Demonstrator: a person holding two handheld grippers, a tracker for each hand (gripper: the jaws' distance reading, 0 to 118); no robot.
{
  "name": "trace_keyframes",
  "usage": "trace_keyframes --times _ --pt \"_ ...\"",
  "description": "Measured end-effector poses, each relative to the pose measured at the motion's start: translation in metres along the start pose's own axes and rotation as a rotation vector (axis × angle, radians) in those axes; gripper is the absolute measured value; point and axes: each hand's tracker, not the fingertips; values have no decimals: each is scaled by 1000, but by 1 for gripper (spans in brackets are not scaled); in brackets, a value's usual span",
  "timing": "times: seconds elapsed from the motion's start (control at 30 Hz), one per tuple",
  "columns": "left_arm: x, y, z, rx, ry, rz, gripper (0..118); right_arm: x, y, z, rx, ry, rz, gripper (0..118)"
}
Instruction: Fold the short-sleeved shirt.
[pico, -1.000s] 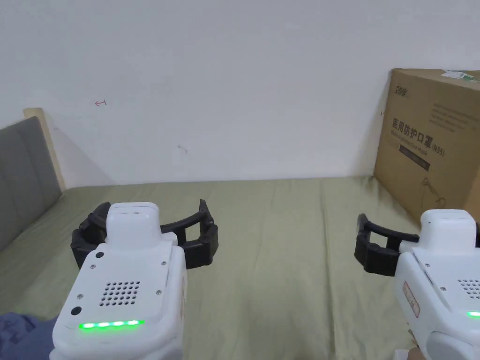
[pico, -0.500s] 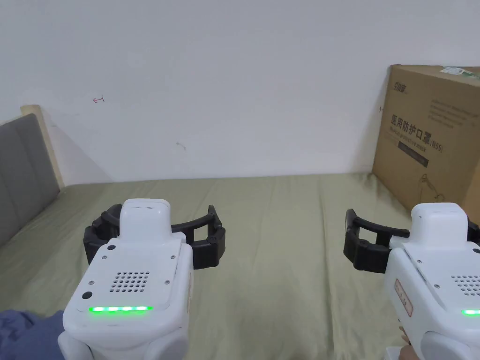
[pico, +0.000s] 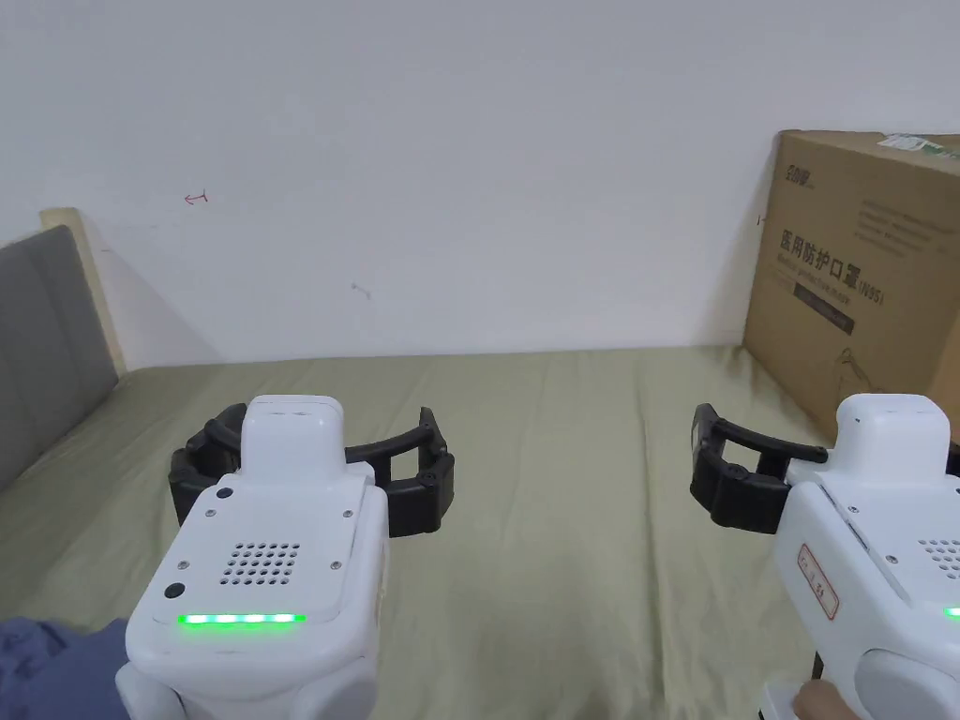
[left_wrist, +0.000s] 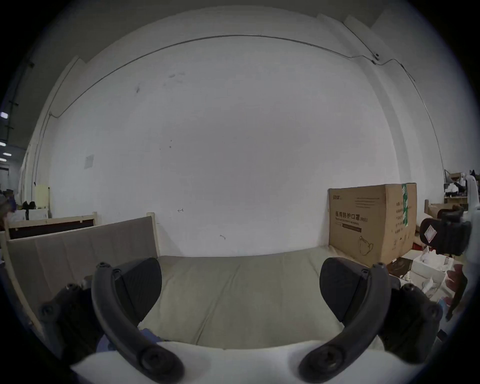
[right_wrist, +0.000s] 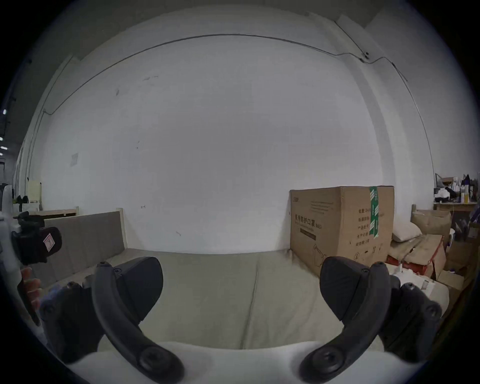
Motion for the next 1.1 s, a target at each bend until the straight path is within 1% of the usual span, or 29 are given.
trace_keyframes --times 0.1,0.17,0.23,0.27,0.3,0.33,0.37,0.4,0.43,0.47,0.5,0.53,0.6,0.67,0.77,0.83,0.93,0.97,1.03,1.1 --pt "0 2 -3 -8 23 9 118 0 0 1 7 0 18 118" --pt "-4 2 -6 -48 -18 40 118 -1 0 2 4 -6 22 118" --pt "-7 1 -8 -61 -36 71 118 3 -1 2 -3 9 7 118" --pt "-8 -1 -8 -67 -44 88 113 2 -2 3 -7 5 4 117" --pt "-7 -2 -7 -69 -49 97 96 3 -3 4 -11 -4 3 112" --pt "-8 -2 -6 -72 -57 103 60 5 -4 5 -14 2 -1 95" --pt "-8 -3 -4 -75 -73 110 17 8 -5 6 -16 17 -6 56" --pt "-8 -4 -6 -91 -113 114 0 7 -7 7 -12 20 1 0" --pt "-5 -4 -9 -105 -95 89 0 5 -7 6 -23 -17 27 0" --pt "-1 -5 -9 -104 -55 43 0 5 -9 4 -70 -64 79 0" --pt "0 -6 -7 -94 -70 32 0 8 -10 5 -37 -34 38 0" --pt "0 -5 -7 -93 -94 31 0 11 -11 5 -43 -18 26 0" --pt "4 -2 -4 -77 -88 10 0 10 -13 5 -39 -40 58 0" --pt "6 -5 -4 -69 -75 9 0 11 -12 8 -36 -32 73 0" --pt "-2 -6 -5 -78 -72 43 0 8 -11 8 -38 -29 75 0" --pt "-14 -8 -5 -103 -57 37 0 -1 -10 5 -48 0 69 0" --pt "-50 -13 5 -139 -2 34 0 -31 -14 -5 -57 46 63 0" --pt "-69 -13 12 -148 50 33 0 -46 -17 -11 -62 98 44 0" --pt "-106 -15 30 -152 152 26 0 -81 -21 -22 -85 171 20 0" --pt "-147 -13 51 -157 278 23 0 -123 -24 -30 -112 264 5 0"
